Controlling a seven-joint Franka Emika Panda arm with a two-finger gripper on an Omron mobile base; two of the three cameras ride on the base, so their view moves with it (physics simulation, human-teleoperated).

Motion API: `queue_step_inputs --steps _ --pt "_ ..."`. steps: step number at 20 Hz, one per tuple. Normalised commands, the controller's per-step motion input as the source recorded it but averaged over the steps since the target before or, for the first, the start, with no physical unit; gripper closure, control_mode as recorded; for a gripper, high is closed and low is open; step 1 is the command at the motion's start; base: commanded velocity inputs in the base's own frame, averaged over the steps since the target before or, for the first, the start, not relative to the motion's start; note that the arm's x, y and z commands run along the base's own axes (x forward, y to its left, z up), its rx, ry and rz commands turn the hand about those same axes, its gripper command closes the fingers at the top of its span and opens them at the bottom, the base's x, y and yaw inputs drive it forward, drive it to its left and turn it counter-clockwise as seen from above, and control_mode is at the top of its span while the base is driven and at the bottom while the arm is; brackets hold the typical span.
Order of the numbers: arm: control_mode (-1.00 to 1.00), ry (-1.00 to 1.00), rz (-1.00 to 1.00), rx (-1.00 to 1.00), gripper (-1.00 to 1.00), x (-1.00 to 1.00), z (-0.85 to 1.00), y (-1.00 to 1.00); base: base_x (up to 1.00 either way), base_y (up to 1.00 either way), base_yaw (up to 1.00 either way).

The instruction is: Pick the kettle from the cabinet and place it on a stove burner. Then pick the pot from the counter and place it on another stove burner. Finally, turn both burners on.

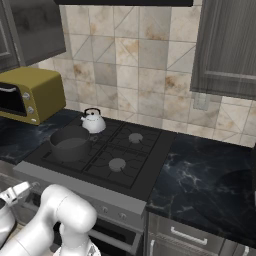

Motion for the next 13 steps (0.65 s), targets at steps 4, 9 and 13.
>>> queue_step_inputs --steps 4,9,13 --pt "-1.00 0.03 -0.06 -0.10 1.00 0.00 -0.16 0.00 0.00 0.00 0.00" --pt "-1.00 0.03 -0.06 -0.10 1.00 0.00 -0.15 0.00 0.00 0.00 0.00" --pt "-1.00 0.02 -0.05 -0.10 1.00 0.00 -0.13 0.00 0.00 0.00 0.00"
